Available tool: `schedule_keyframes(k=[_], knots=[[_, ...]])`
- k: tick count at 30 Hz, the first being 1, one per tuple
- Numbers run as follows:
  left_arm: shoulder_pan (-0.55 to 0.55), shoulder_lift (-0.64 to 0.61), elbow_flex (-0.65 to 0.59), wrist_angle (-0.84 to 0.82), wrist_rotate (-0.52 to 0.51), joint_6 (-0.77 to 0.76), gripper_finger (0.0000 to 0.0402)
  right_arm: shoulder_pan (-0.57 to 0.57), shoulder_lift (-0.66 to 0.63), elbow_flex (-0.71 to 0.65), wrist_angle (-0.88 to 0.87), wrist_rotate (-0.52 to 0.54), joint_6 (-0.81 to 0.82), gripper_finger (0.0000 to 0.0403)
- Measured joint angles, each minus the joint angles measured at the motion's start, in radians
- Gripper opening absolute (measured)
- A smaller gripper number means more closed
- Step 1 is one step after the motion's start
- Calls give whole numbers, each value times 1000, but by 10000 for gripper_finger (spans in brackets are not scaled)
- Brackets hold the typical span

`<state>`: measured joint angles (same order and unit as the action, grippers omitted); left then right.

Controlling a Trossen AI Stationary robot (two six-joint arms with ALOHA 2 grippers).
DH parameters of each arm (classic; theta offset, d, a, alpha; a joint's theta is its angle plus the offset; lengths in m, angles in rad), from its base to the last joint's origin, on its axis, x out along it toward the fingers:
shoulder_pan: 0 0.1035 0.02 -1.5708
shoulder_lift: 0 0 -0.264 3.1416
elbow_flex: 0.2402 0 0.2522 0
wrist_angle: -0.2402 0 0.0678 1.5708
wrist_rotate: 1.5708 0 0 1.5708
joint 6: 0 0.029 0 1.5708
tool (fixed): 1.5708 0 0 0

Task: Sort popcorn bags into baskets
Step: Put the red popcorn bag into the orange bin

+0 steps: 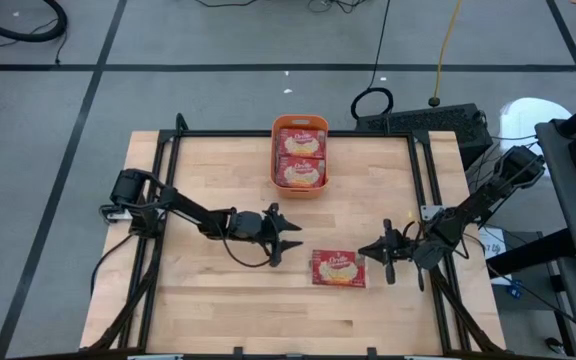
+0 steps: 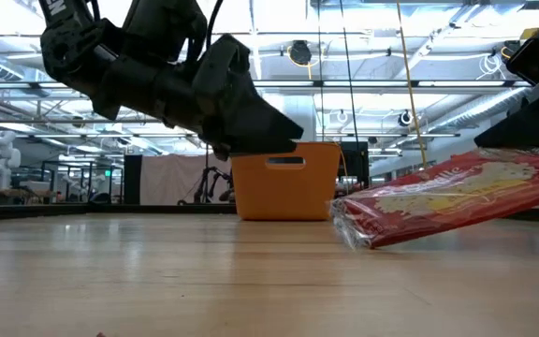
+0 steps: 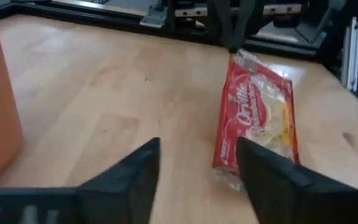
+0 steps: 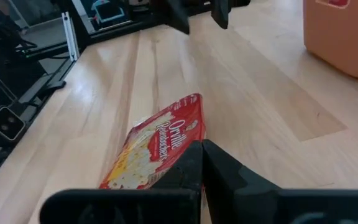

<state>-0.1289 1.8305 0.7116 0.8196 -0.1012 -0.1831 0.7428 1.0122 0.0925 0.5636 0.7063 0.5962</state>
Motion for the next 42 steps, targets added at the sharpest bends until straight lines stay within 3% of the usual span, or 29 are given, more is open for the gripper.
schedule_keyframes(k=[7,14,19,22,27,33,38,42], knots=[[-11,66,16,14,6,-75,302,-5,0,2,-5,0,-14,0],[-5,246,163,15,109,-54,301,-5,0,2,-13,0,-15,0],[24,333,259,-13,202,-63,278,-5,0,2,-14,0,-14,0],[45,376,308,-25,329,-62,259,-5,0,2,-13,0,-20,0],[49,403,367,-65,489,3,183,-16,0,2,-14,2,-25,0],[37,407,381,-57,493,65,27,-23,0,2,9,7,-36,0],[43,407,381,-46,458,53,24,-24,-1,2,113,32,-78,6],[42,378,380,-61,440,63,14,-23,-6,2,228,77,-118,43]])
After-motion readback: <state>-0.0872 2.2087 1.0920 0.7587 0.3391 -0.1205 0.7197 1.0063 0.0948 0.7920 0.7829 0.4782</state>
